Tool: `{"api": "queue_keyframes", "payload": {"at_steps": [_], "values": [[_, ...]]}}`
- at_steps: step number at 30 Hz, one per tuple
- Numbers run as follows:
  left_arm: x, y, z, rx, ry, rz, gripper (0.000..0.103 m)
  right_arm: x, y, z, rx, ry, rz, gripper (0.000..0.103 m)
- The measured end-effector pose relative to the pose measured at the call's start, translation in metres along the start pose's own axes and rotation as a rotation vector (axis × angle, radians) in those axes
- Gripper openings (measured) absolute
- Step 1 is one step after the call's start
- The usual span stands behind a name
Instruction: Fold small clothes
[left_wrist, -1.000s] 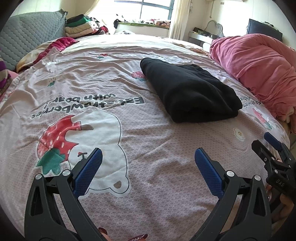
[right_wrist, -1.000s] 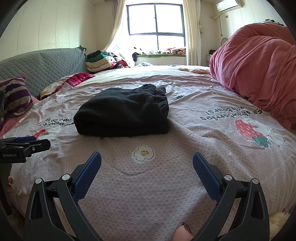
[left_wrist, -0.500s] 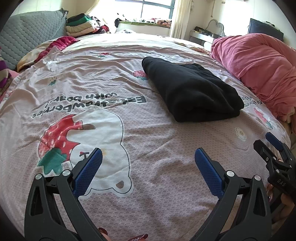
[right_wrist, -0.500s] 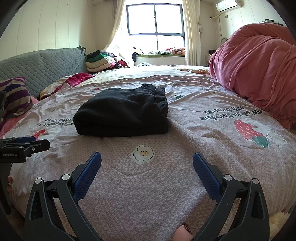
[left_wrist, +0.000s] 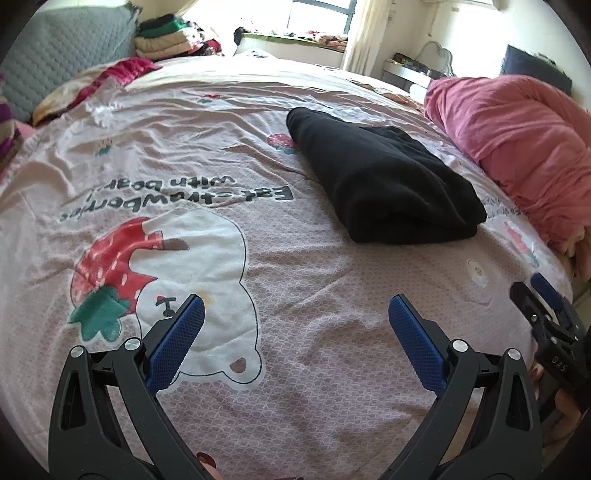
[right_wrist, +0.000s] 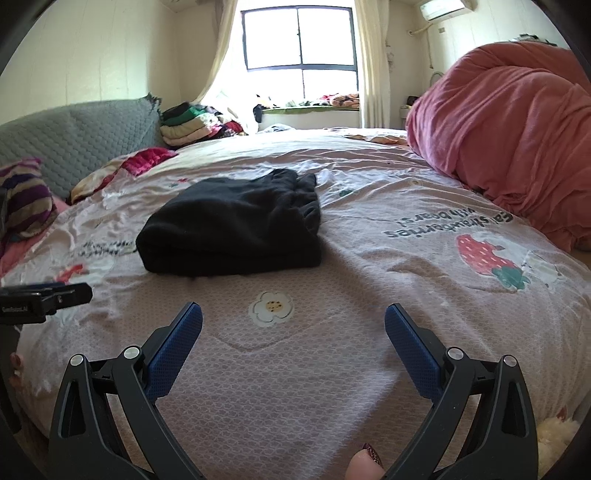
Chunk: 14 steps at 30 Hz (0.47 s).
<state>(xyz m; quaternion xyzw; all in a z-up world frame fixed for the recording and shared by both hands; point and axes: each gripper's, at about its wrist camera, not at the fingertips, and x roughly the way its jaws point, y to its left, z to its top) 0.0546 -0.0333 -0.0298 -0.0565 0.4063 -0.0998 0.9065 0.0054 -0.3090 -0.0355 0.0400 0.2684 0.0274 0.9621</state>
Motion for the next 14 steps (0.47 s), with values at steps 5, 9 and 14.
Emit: {"api": "queue_keyframes", "payload": {"at_steps": [5, 9, 14], "values": [[-0.007, 0.019, 0.006, -0.046, -0.005, 0.012, 0.094, -0.035, -0.051, 0.02, 0.156, -0.044, -0.071, 0.098], [-0.027, 0.074, 0.027, -0.131, -0.044, 0.104, 0.094, -0.083, -0.135, 0.03, 0.278, -0.078, -0.361, 0.098], [-0.056, 0.184, 0.056, -0.205, -0.055, 0.33, 0.094, -0.129, -0.273, -0.003, 0.475, -0.028, -0.739, 0.098]]}}
